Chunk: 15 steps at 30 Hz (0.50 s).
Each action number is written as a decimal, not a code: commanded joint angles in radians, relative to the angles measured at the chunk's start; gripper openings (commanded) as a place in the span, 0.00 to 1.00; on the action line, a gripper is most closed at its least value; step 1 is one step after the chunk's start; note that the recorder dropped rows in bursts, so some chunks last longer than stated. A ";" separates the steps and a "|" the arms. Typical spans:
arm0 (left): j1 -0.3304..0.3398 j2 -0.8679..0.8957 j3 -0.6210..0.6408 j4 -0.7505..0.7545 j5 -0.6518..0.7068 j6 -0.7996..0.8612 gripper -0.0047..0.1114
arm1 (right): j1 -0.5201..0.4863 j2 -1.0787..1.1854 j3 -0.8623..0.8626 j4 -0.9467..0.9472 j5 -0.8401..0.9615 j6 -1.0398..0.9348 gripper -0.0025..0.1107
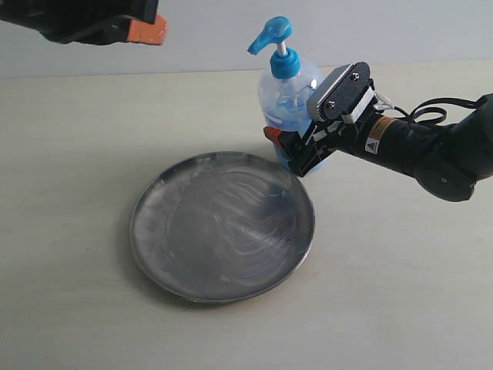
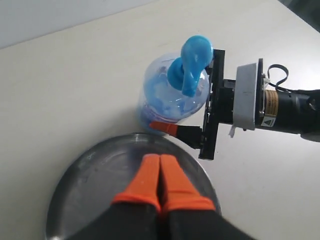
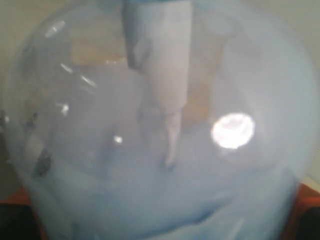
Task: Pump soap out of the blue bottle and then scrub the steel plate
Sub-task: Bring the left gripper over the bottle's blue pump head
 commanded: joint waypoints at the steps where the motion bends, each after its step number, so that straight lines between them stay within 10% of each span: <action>1: -0.031 0.064 -0.067 0.023 0.001 0.005 0.04 | 0.001 -0.017 -0.010 0.002 -0.050 -0.004 0.02; 15: -0.104 0.235 -0.292 0.099 0.042 0.005 0.04 | 0.001 -0.017 -0.010 0.002 -0.050 -0.004 0.02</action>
